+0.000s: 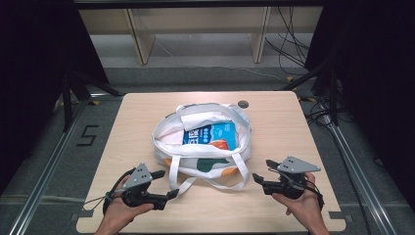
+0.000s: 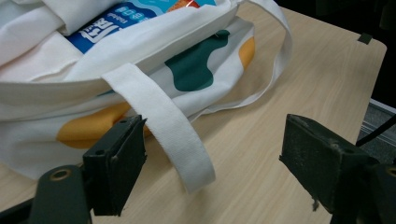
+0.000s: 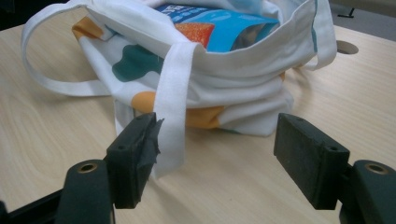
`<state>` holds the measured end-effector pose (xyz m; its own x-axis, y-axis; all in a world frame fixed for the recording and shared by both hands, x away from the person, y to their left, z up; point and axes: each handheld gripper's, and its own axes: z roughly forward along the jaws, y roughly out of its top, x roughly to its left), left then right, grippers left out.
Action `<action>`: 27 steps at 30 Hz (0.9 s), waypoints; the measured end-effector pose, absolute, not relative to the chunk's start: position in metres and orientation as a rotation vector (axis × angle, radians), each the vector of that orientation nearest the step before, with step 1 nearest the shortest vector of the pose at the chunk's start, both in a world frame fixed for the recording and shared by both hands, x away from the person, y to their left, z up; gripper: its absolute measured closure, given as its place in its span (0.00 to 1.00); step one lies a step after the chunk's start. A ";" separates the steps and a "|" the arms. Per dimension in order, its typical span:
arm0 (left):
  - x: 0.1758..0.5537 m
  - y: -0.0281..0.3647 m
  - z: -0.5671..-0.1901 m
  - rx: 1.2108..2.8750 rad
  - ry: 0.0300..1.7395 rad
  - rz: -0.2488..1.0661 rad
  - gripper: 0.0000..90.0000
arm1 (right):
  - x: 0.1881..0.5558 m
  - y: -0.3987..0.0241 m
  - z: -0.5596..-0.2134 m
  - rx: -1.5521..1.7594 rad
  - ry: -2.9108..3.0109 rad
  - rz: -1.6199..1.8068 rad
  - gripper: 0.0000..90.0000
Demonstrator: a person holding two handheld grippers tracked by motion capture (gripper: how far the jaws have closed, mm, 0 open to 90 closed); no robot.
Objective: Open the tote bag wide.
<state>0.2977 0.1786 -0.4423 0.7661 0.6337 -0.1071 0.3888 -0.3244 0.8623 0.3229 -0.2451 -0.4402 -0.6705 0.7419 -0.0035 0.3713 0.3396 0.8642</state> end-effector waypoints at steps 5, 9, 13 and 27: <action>0.292 0.176 -0.450 1.968 0.769 0.303 0.22 | 0.316 -0.247 -0.445 0.990 2.223 1.272 0.34; 0.287 0.177 -0.455 1.945 0.779 0.301 0.22 | 0.309 -0.247 -0.448 1.011 2.239 1.284 0.32; 0.282 0.179 -0.462 1.948 0.787 0.298 0.21 | 0.300 -0.247 -0.453 1.029 2.238 1.270 0.31; 0.270 0.183 -0.479 1.963 0.799 0.283 0.18 | 0.282 -0.244 -0.476 0.998 2.321 1.202 0.21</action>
